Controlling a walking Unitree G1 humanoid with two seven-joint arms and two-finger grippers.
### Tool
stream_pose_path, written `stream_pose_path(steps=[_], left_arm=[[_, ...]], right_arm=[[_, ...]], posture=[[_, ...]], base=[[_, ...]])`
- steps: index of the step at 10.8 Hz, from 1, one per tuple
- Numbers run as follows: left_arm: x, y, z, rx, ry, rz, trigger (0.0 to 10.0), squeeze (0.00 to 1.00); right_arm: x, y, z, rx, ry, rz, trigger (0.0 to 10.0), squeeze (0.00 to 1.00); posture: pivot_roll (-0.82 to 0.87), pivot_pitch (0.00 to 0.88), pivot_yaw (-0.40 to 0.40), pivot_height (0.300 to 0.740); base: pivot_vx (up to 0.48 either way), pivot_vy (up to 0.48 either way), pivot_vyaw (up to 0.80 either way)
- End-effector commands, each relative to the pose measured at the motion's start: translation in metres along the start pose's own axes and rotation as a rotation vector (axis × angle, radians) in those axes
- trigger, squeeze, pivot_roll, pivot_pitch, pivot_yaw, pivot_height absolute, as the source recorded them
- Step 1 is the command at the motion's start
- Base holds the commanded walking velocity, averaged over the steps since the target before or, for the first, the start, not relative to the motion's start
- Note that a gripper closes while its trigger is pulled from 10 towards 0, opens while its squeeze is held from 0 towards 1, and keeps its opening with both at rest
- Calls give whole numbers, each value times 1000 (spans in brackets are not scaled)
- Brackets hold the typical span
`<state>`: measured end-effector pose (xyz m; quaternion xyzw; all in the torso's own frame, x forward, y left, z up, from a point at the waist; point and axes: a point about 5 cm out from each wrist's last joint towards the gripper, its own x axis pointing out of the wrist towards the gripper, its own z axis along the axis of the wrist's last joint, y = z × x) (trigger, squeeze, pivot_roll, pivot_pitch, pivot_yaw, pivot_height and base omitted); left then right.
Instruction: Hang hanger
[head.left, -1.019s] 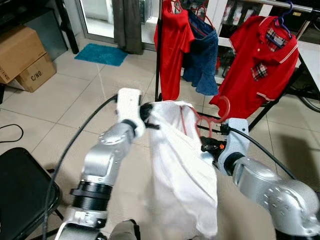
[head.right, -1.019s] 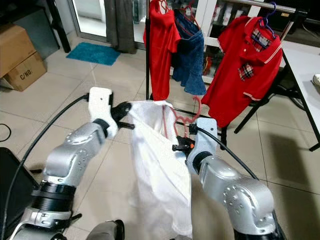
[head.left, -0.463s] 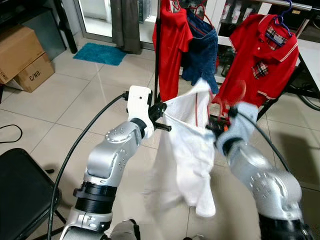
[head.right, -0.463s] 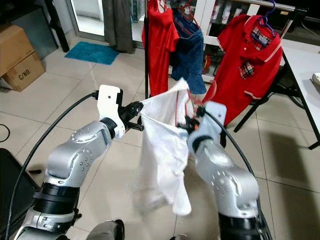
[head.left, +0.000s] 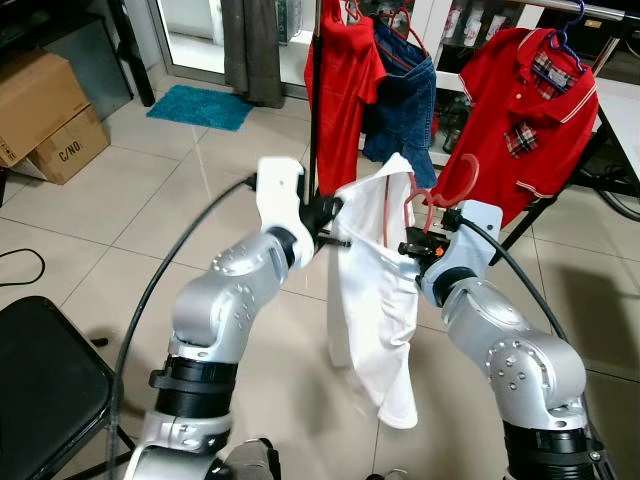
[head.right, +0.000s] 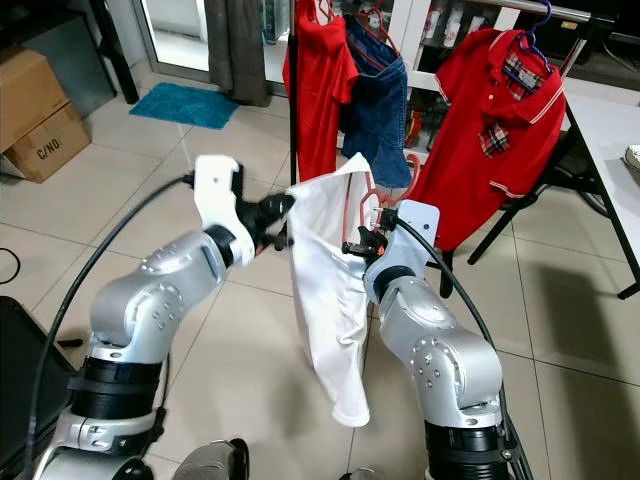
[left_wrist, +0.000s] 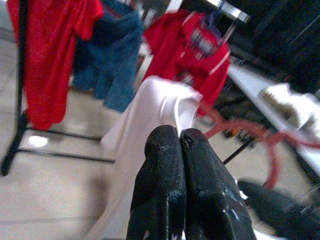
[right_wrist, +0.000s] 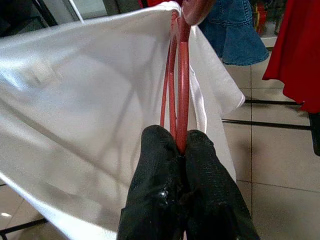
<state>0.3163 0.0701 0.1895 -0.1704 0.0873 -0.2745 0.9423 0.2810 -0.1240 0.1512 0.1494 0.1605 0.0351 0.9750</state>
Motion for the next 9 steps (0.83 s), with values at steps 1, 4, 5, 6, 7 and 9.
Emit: stream_pose_path(steps=[1,4,5,6,7,9], left_arm=[[0,-6,13,-10,-41,-31,0,0],[-1,8,1,117,66,39,10000,0],[-3,11,6,97,32,36,10000,1000],[-4,7,9,66,16,-12,10000,1000],[-5,6,8,73,29,-35,10000,1000],[-11,14,4,144,71,-48,10000,1000]], right_arm=[[0,-2,3,1,-21,-3,10000,0],[0,1,4,4,-32,18,10000,0],[0,2,6,11,-44,28,10000,0],[0,3,7,16,-52,35,10000,0],[1,4,7,17,-54,38,10000,0],[2,3,12,20,-77,32,10000,0]], posture=[[73,75,-14,740],[75,72,-4,740],[76,70,-2,740],[80,68,-3,740],[82,66,-2,740],[84,66,-3,740]], base=[[0,0,0],[0,0,0],[0,0,0],[0,0,0],[0,0,0],[0,0,0]])
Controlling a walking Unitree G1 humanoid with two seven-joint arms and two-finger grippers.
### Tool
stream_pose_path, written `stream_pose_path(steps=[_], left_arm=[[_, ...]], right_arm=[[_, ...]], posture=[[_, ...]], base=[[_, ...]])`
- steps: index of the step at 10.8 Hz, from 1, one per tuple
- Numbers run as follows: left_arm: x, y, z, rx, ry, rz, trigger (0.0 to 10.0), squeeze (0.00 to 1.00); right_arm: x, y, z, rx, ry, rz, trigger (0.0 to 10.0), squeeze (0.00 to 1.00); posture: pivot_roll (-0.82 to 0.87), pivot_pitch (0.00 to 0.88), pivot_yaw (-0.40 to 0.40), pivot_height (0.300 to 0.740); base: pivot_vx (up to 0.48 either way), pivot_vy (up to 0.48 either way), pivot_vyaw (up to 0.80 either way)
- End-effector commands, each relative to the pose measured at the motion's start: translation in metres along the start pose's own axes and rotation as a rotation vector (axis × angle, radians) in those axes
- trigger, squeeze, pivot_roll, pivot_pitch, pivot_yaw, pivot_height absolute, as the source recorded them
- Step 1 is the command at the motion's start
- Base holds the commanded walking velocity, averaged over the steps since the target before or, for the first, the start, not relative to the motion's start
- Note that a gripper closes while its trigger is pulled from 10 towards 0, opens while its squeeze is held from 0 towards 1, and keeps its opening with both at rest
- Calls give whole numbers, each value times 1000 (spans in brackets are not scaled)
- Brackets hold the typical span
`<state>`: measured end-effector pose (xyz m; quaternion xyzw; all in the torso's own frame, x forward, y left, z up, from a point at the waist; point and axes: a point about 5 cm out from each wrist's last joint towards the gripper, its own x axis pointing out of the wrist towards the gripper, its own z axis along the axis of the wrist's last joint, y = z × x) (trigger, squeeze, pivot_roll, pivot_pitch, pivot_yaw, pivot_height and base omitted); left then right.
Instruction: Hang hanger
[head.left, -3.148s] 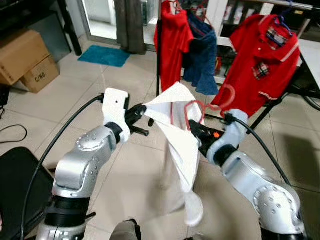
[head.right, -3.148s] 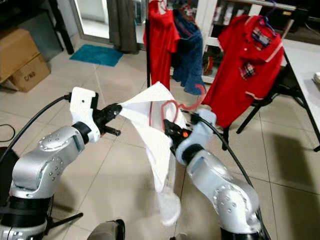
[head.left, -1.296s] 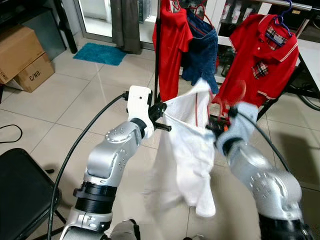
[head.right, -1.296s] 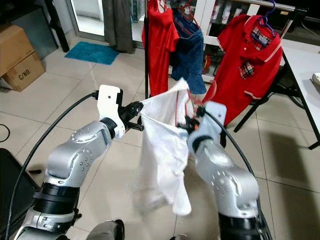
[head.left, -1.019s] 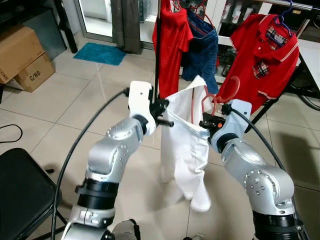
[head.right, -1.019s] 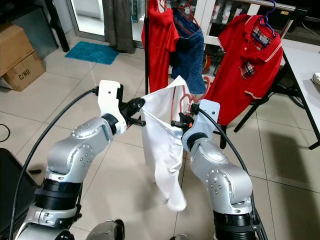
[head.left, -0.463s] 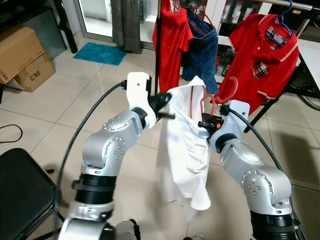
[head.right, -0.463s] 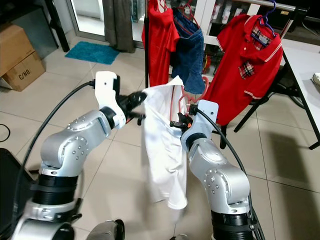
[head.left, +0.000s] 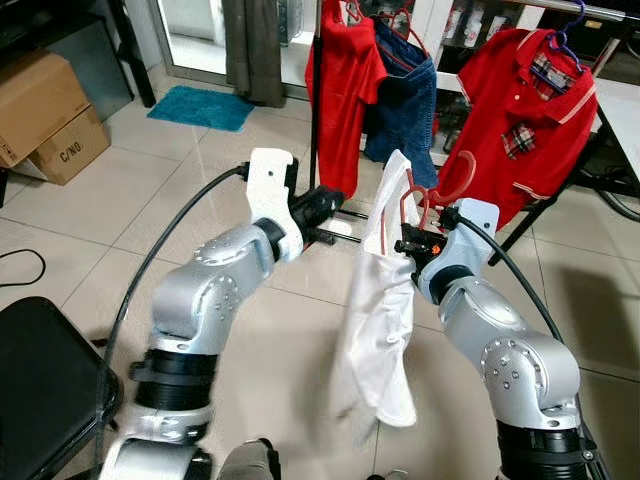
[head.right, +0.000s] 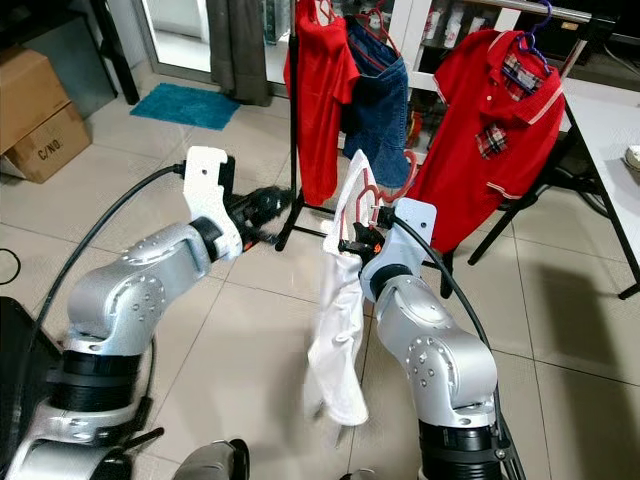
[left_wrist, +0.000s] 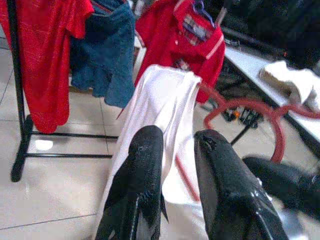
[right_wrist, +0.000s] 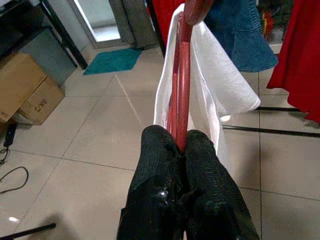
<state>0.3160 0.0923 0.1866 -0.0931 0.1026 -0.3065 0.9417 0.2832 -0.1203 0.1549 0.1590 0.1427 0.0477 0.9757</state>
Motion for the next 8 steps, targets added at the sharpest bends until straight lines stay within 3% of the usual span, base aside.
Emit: stream_pose_path(steps=[1,3,6,7,8], left_arm=[[-2,-4,-1,30,4,-37,10000,1000],[-20,-24,-29,170,123,-347,10000,1000],[-23,-25,-57,330,195,-409,10000,1000],[-23,-17,-72,348,186,-365,10000,835],[-20,-15,-80,340,164,-335,10000,0]], right_arm=[[1,-3,12,14,-65,-16,10000,0],[16,-14,37,123,-182,-179,10000,0],[36,-20,53,259,-207,-284,10000,0],[50,-26,64,293,-219,-342,10000,0],[55,-24,72,313,-232,-342,10000,0]], posture=[[82,66,-2,740],[80,70,-10,740],[73,76,-18,740],[76,85,-32,740],[78,87,-37,740]], base=[[0,0,0],[0,0,0],[0,0,0],[0,0,0],[0,0,0]])
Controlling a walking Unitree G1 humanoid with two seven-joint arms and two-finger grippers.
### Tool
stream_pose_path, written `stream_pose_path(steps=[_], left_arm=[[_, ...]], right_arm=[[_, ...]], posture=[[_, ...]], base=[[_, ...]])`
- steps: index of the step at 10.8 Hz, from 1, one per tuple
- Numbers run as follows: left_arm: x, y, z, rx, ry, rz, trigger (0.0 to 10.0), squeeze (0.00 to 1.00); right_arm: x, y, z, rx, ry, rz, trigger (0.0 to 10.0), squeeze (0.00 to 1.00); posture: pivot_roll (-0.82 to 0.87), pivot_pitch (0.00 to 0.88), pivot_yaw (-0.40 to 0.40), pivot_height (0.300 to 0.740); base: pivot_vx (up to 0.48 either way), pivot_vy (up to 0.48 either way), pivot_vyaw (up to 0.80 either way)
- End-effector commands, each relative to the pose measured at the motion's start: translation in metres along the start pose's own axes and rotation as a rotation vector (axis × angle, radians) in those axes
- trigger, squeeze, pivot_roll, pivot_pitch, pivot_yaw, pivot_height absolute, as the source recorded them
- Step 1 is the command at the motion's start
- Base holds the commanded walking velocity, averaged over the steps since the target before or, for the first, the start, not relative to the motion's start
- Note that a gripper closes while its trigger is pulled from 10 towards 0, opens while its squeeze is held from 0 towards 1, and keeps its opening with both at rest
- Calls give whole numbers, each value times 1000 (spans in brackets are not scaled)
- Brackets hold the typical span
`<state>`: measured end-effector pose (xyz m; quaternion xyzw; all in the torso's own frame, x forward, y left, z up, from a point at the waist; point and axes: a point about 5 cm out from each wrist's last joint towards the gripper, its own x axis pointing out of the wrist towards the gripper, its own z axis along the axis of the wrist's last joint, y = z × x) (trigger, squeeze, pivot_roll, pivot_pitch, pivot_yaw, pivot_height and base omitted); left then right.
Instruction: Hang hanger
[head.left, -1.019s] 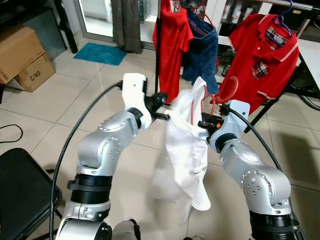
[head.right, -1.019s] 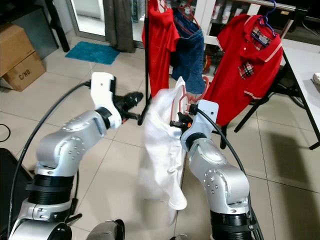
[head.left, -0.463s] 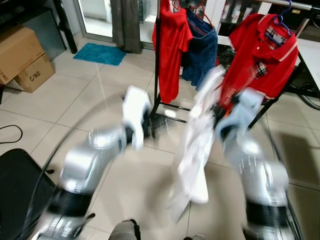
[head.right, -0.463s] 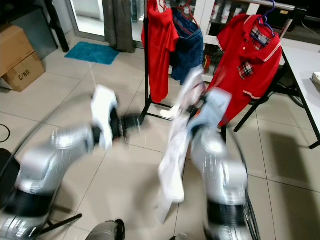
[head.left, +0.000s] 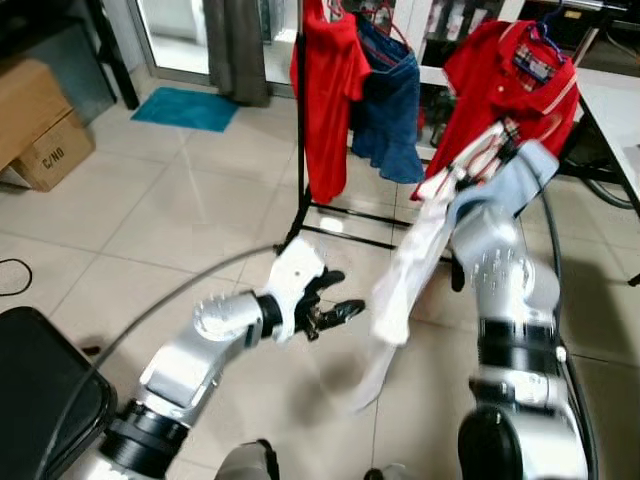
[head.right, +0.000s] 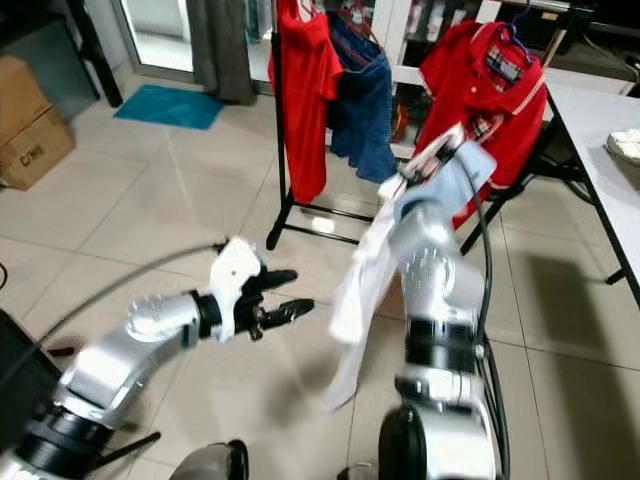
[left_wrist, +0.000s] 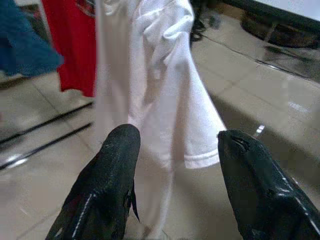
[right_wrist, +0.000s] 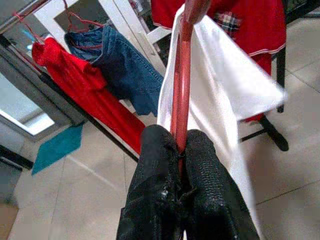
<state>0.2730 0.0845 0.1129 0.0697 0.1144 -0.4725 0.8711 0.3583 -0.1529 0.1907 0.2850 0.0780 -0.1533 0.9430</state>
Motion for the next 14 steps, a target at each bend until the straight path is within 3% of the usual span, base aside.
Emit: stream_pose_path(steps=[1,4,7,8,14], left_arm=[[5,0,-6,26,8,33,10000,0],[25,-6,-9,-57,-97,-12,10000,0],[42,-2,-8,-46,-121,-11,10000,0],[45,-1,-8,-42,-115,-4,0,0],[45,-3,-17,5,-127,-40,0,0]], right_arm=[[0,7,9,30,-36,15,10000,0],[-3,22,12,100,-25,49,10000,0],[-11,33,10,135,-14,89,10000,0],[-13,34,10,144,-12,95,10000,0],[-16,34,9,158,-7,97,10000,0]], posture=[[73,88,-43,740],[59,86,-39,740],[45,81,-21,740],[43,80,-16,740],[45,85,-9,740]], base=[[0,0,0],[0,0,0],[0,0,0],[0,0,0],[0,0,0]])
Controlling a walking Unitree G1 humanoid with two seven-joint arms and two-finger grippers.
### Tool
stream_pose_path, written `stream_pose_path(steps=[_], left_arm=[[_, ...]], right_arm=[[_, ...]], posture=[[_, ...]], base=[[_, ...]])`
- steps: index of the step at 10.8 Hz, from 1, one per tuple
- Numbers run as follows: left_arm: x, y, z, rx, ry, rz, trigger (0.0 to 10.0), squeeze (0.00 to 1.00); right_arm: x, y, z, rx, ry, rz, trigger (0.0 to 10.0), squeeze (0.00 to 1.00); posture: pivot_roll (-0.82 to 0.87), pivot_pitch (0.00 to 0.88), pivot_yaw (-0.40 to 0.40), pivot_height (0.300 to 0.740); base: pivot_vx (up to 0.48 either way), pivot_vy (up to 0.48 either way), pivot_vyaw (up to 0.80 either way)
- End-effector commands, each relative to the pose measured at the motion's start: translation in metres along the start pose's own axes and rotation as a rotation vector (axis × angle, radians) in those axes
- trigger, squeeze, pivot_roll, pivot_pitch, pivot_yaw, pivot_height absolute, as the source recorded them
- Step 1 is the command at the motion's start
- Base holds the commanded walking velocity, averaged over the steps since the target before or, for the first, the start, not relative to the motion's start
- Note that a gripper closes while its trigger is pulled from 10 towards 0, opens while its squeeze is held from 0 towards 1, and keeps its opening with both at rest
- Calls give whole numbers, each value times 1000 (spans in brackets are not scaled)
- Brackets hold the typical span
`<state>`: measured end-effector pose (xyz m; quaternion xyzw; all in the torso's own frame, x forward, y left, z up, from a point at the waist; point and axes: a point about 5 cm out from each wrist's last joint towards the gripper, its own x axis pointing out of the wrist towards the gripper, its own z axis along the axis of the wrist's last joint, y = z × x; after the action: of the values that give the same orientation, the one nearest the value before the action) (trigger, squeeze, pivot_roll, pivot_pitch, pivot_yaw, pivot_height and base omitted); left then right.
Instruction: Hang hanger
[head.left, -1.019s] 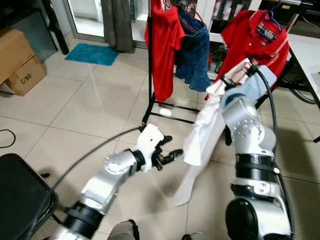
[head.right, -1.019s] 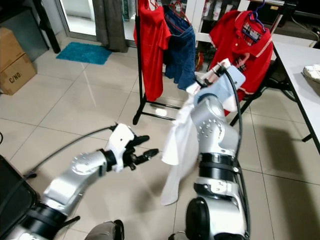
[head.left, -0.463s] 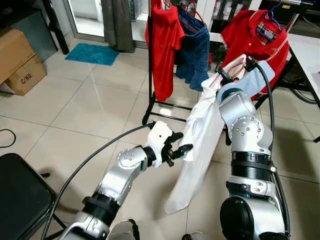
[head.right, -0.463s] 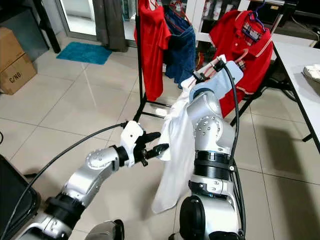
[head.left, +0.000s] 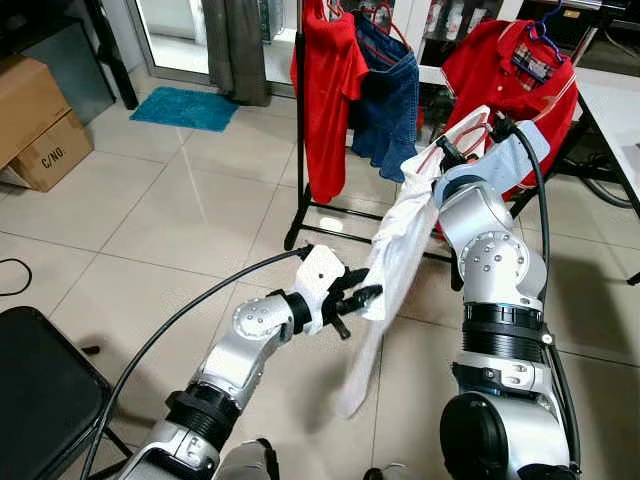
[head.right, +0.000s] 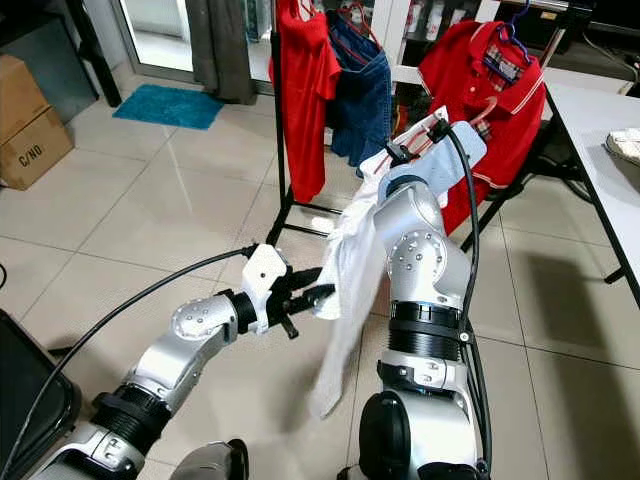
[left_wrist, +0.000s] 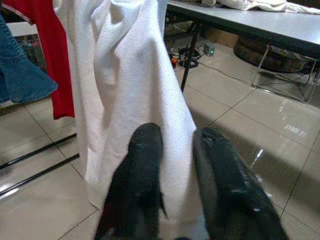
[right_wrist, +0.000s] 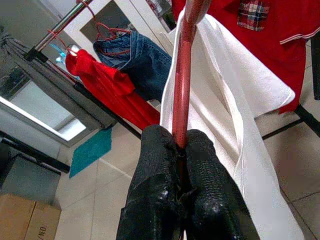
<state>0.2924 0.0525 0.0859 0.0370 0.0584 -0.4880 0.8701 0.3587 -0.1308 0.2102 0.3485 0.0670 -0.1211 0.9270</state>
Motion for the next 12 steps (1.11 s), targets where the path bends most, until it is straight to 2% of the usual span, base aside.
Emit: stream_pose_path(steps=[1,8,11,12], left_arm=[[1,-1,-1,4,2,-13,0,0],[0,1,-4,12,-12,-17,0,0],[-5,-8,-9,37,19,-117,0,0],[-13,-15,-14,54,66,-198,0,0]], right_arm=[[-6,7,4,32,-25,25,10000,0],[-5,6,6,35,-25,21,10000,0],[-4,6,8,38,-30,22,10000,0],[-1,4,13,35,-41,20,10000,0]], posture=[[46,86,-8,740],[41,89,-13,740],[45,90,-14,740],[50,96,-15,740]], base=[[0,0,0],[0,0,0],[0,0,0],[0,0,0]])
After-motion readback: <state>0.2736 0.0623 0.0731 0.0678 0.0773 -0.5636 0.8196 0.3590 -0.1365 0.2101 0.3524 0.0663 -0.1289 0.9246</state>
